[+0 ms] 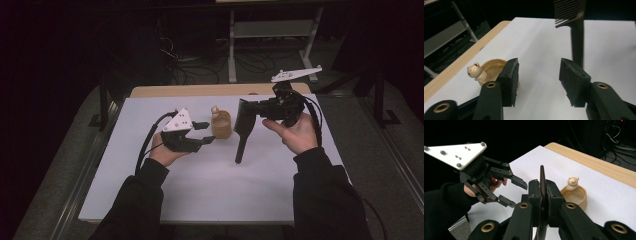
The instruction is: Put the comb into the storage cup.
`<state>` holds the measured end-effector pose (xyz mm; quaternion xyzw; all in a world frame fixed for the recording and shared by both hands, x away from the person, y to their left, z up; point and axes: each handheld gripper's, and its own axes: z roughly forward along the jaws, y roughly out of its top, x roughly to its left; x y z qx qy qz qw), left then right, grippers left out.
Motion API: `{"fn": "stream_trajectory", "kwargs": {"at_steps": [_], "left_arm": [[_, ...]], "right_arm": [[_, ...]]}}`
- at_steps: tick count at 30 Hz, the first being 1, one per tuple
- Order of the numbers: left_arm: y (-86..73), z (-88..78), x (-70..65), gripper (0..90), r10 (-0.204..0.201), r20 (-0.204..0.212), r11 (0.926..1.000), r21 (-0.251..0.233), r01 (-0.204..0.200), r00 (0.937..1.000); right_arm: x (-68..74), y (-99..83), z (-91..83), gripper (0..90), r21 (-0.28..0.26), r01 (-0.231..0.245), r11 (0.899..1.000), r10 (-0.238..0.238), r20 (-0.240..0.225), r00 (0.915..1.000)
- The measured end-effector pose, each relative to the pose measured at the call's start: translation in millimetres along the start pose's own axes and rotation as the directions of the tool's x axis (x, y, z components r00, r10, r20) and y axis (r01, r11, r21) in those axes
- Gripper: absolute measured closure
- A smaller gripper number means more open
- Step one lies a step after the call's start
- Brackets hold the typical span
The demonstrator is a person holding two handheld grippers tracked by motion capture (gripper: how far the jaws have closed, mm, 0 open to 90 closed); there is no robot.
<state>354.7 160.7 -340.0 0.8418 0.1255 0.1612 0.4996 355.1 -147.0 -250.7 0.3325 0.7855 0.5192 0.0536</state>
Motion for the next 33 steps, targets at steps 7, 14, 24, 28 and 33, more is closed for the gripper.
{"fn": "stream_trajectory", "kwargs": {"at_steps": [7,14,24,28,33], "left_arm": [[-7.9,-10.8,7.1,40.8,-0.068,0.031,0.9969,-0.037,0.069,0.9972],[-19.6,-19.2,14.5,32.5,-0.127,0.054,0.9916,-0.017,0.128,0.9904],[-35.6,-34.6,23.5,17.1,-0.211,0.065,0.9761,-0.039,0.214,0.9753],[-41.3,-38.0,26.4,9.8,-0.239,0.064,0.9695,-0.040,0.242,0.9688],[-49.0,-38.5,29.1,0.0,-0.275,0.061,0.9610,-0.013,0.276,0.9594]], "right_arm": [[-0.5,2.8,-2.2,83.4,0.006,0.011,1.000,-0.011,0.021,0.9997],[-1.6,6.1,-3.8,83.4,0.008,0.016,1.000,-0.016,0.036,0.9992],[-1.9,12.5,-5.2,83.4,0.009,0.034,0.999,-0.034,0.050,0.9982],[-4.1,15.4,-5.6,83.4,0.006,0.035,0.999,-0.035,0.054,0.9979],[-6.3,20.5,-5.2,83.4,0.004,0.041,0.999,-0.041,0.064,0.9971]]}}
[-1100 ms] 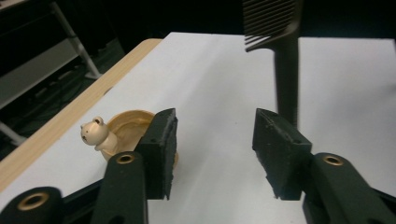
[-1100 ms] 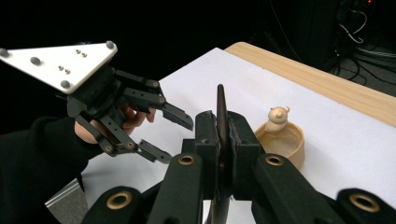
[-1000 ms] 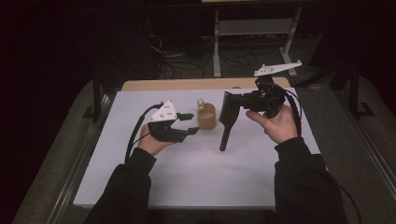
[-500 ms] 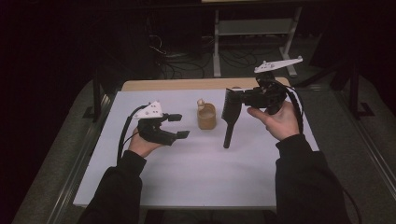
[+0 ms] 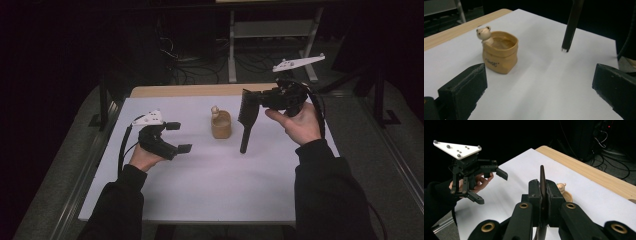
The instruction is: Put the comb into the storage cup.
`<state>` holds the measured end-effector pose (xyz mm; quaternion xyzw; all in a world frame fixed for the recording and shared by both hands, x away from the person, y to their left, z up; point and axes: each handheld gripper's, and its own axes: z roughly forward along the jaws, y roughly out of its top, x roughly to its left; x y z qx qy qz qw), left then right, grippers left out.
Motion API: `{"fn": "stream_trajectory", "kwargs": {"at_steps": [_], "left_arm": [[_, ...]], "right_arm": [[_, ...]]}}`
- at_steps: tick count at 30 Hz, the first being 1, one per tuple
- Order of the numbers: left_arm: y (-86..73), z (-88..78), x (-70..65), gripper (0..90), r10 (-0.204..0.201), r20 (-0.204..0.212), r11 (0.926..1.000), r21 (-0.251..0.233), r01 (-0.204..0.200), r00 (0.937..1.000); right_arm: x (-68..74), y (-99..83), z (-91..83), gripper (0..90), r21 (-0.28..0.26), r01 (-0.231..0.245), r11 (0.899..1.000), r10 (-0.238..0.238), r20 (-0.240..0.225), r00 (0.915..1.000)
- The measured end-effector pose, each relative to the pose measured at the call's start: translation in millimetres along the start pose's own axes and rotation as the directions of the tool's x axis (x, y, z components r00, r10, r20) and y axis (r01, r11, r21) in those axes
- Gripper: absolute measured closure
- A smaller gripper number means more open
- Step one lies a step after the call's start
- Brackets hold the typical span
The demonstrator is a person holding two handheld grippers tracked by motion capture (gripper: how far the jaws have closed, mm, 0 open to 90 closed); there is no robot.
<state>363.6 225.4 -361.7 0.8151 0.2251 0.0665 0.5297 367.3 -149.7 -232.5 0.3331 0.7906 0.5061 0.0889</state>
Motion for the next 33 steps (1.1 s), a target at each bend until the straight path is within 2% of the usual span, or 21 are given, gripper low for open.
{"fn": "stream_trajectory", "kwargs": {"at_steps": [4,9,19,23,33], "left_arm": [[-8.9,-1.7,2.7,0.0,-0.015,-0.008,0.9999,-0.001,0.015,0.9999],[-19.1,-7.4,3.0,0.0,-0.005,-0.037,0.9998,-0.020,0.005,0.9993],[-35.7,-20.9,6.3,0.0,-0.006,-0.072,0.9982,-0.060,0.001,0.9974],[-42.8,-24.9,6.9,0.0,-0.017,-0.079,0.9973,-0.072,0.011,0.9967],[-57.9,-31.4,6.2,0.0,-0.025,-0.107,0.9966,-0.081,0.016,0.9940]], "right_arm": [[-1.0,5.9,-1.0,83.4,-0.016,0.002,1.000,-0.002,-0.001,1.0000],[-3.6,16.0,-1.0,83.4,-0.028,0.008,1.000,-0.007,0.008,0.9999],[-3.3,34.9,5.7,83.5,-0.021,0.031,0.999,-0.030,0.024,0.9992],[-3.2,42.7,7.0,83.4,-0.027,0.036,0.999,-0.035,0.028,0.9990],[-7.1,53.3,12.9,83.4,-0.034,0.033,0.999,-0.032,0.045,0.9985]]}}
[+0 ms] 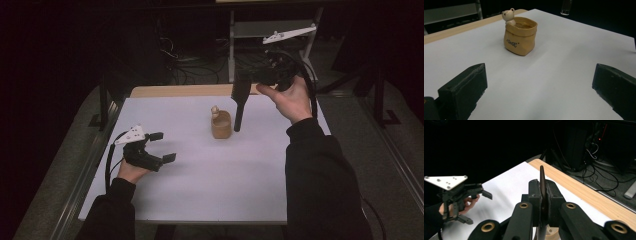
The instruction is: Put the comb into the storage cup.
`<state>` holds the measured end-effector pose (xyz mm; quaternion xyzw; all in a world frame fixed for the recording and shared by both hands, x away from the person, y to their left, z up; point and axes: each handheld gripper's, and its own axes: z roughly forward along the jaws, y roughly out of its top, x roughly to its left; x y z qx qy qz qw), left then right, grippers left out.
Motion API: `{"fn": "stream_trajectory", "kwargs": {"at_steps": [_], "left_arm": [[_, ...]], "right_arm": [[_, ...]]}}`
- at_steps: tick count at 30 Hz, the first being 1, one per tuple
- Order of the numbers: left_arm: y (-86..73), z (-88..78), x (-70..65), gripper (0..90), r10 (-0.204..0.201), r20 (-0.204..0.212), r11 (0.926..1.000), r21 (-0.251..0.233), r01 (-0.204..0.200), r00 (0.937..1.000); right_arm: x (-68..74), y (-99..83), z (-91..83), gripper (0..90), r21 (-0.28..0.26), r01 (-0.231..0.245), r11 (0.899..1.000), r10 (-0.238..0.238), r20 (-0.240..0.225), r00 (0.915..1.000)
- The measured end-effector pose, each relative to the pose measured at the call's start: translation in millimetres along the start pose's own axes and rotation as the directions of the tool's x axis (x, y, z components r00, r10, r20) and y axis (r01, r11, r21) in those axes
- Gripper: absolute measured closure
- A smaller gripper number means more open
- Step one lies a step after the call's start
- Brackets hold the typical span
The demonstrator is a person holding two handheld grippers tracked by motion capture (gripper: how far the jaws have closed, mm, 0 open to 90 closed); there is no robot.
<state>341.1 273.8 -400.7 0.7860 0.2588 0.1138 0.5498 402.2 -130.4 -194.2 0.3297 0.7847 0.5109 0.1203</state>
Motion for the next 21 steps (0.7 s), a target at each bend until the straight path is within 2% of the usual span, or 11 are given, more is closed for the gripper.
{"fn": "stream_trajectory", "kwargs": {"at_steps": [7,11,18,21], "left_arm": [[-10.3,-6.6,1.5,0.0,-0.015,-0.019,0.9999,-0.007,0.015,0.9997],[-14.3,-6.3,3.2,0.0,-0.025,-0.014,0.9996,-0.013,0.025,0.9996],[-17.3,-5.2,2.9,0.0,-0.018,-0.021,0.9998,-0.013,0.018,0.9996],[-17.4,-5.0,3.0,0.0,-0.019,-0.022,0.9997,-0.014,0.019,0.9996]], "right_arm": [[-6.5,3.2,7.2,83.5,0.002,-0.013,1.000,0.013,0.015,0.9998],[-6.6,6.2,9.6,83.4,-0.017,0.007,1.000,-0.007,0.005,1.0000],[-7.4,12.6,17.2,83.4,-0.035,0.018,0.999,-0.017,0.027,0.9995],[-9.4,15.0,22.5,83.4,-0.041,0.014,0.999,-0.014,0.018,0.9997]]}}
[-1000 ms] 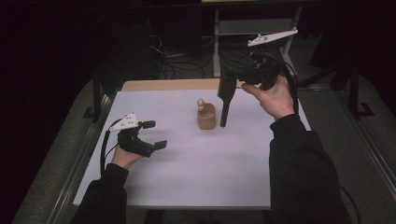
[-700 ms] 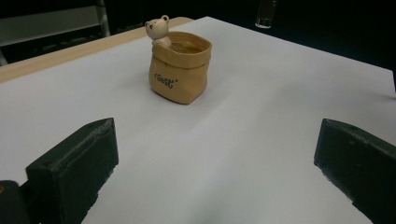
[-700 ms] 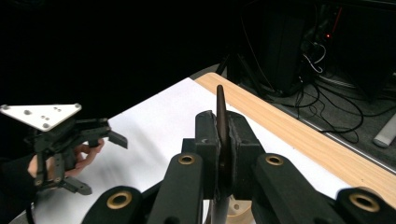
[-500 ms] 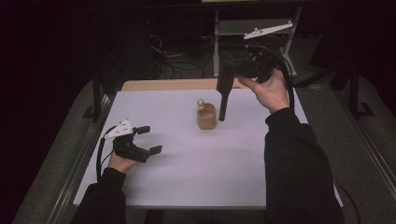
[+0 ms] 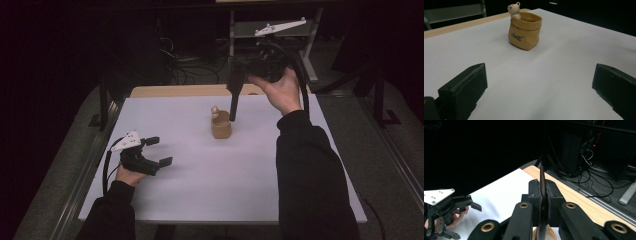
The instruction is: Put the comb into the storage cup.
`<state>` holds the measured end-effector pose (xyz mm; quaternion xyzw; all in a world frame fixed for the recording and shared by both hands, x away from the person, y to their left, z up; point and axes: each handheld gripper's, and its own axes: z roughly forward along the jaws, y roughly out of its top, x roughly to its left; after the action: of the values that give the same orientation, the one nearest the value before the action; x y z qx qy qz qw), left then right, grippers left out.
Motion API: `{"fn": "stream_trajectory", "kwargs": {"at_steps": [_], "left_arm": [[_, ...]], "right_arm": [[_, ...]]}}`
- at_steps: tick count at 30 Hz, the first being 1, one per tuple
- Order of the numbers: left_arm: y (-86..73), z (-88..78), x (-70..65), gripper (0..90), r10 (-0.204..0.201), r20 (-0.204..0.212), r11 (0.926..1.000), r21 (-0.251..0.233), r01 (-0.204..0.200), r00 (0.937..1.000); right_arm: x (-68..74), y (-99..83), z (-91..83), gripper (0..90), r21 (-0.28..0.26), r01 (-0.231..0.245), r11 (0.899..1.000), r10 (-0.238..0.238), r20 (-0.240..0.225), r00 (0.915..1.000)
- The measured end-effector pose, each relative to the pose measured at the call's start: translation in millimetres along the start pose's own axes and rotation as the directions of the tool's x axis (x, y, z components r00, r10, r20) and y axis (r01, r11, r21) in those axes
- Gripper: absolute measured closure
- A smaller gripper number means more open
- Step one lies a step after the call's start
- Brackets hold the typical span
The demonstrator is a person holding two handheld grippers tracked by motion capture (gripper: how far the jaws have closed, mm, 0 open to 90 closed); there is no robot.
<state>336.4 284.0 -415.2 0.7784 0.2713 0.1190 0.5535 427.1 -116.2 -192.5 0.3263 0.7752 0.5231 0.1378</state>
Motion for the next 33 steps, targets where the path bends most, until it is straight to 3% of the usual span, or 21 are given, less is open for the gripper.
{"fn": "stream_trajectory", "kwargs": {"at_steps": [9,14,21,33], "left_arm": [[-2.0,-4.7,5.6,0.0,-0.022,-0.010,0.9994,-0.026,0.022,0.9997],[-1.7,-5.8,5.9,0.0,-0.026,-0.007,0.9990,-0.035,0.026,0.9996],[-1.3,-6.0,4.3,0.0,-0.023,-0.001,0.9991,-0.034,0.023,0.9997],[-0.8,-5.6,2.5,0.0,-0.019,0.002,0.9989,-0.043,0.019,0.9998]], "right_arm": [[-2.9,4.7,19.9,83.3,-0.013,0.013,1.000,-0.013,-0.014,0.9998],[-8.1,3.1,28.8,83.4,-0.004,0.009,1.000,-0.008,0.013,0.9999],[-15.9,-5.0,39.9,83.4,-0.033,-0.025,0.999,0.027,0.054,0.9982],[-18.7,-19.7,59.0,83.4,-0.024,-0.027,0.999,0.029,0.061,0.9977]]}}
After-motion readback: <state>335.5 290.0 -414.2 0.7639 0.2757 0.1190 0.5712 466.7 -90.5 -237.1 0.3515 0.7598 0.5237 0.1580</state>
